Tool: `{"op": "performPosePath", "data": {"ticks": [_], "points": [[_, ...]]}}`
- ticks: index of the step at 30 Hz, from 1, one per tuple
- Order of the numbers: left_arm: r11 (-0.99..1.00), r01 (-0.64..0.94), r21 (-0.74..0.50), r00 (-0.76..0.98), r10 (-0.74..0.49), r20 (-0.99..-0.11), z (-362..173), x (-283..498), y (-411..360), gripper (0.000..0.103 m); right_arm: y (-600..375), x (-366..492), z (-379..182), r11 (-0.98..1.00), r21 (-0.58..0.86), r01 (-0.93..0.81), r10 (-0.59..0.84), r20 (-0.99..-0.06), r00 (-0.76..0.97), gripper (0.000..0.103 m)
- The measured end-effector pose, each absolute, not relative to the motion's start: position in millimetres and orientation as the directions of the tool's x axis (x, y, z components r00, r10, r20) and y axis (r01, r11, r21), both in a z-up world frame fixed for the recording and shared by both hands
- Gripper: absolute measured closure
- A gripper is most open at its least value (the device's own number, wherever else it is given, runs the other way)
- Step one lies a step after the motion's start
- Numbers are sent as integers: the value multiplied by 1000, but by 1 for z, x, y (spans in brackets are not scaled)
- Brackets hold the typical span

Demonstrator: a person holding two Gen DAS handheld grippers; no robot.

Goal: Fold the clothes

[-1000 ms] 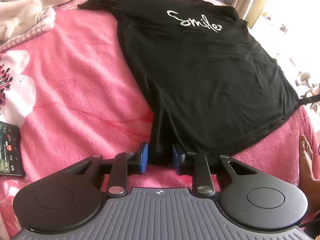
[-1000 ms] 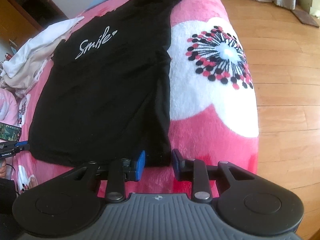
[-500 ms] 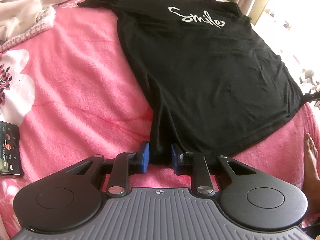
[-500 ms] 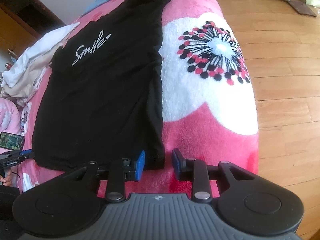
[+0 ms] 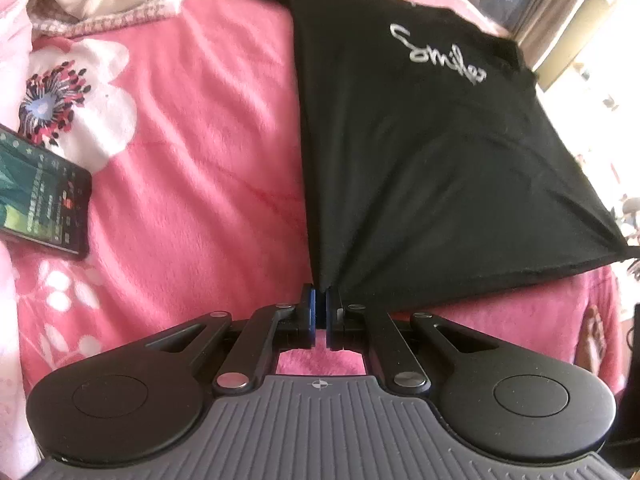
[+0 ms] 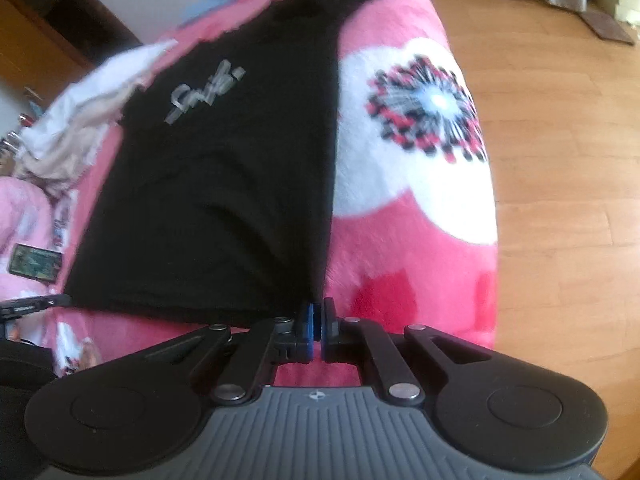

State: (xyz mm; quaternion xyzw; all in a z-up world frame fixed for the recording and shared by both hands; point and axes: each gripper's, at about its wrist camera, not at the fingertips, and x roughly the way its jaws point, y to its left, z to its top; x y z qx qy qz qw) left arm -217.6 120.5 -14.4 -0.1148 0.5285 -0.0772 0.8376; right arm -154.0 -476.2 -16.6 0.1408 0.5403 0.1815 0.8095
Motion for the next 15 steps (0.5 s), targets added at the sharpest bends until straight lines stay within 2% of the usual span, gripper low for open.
{"op": "performPosePath", "data": {"ticks": [6, 11, 15], "points": [[956, 8, -294, 413, -271, -870, 5, -228, 130, 101, -483, -164, 5, 882, 444, -160, 472, -821, 322, 101], [959, -14, -284, 343, -262, -902, -23, -228, 126, 101, -475, -167, -25, 892, 428, -143, 451, -862, 231, 101], [966, 41, -254, 345, -252, -904, -19, -234, 122, 101, -471, -169, -19, 897, 400, -186, 437, -866, 243, 101]]}}
